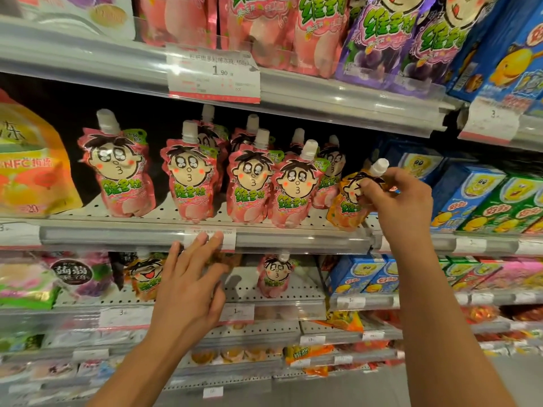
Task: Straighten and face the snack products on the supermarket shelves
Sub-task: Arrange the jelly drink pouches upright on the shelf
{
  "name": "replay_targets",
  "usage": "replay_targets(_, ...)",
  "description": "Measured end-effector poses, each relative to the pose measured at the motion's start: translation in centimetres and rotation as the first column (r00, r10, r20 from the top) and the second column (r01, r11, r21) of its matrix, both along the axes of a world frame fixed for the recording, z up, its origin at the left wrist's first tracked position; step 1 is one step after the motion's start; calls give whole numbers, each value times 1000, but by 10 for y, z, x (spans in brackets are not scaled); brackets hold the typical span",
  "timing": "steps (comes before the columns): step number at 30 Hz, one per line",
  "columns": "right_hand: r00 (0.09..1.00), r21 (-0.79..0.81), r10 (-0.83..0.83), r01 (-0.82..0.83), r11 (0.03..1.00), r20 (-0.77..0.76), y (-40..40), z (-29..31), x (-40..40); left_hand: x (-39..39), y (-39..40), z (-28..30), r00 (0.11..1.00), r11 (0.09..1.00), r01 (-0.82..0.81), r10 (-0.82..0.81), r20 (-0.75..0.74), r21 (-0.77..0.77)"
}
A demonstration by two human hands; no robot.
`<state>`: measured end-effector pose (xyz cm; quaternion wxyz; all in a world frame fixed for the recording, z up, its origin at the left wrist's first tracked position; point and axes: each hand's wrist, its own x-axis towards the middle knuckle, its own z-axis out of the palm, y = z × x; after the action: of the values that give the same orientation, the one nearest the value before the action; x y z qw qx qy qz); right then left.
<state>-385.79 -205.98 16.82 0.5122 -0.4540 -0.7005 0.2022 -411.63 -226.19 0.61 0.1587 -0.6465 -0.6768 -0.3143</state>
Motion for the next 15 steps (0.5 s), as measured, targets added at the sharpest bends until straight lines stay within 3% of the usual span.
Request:
replay_targets(9, 997, 107, 41, -34, 994, -64, -34, 11, 7, 0, -3, 3, 1000, 998, -20, 20, 9, -54)
replay_targets(12, 982, 44, 146, -141, 989, -118, -55, 16, 8, 1, -4, 5, 999, 998, -8, 11, 32, -66)
replay_targets(15, 944, -149, 327, -328, 933, -37, -73, 11, 8, -4, -10, 12, 999, 996, 35, -32, 37, -81)
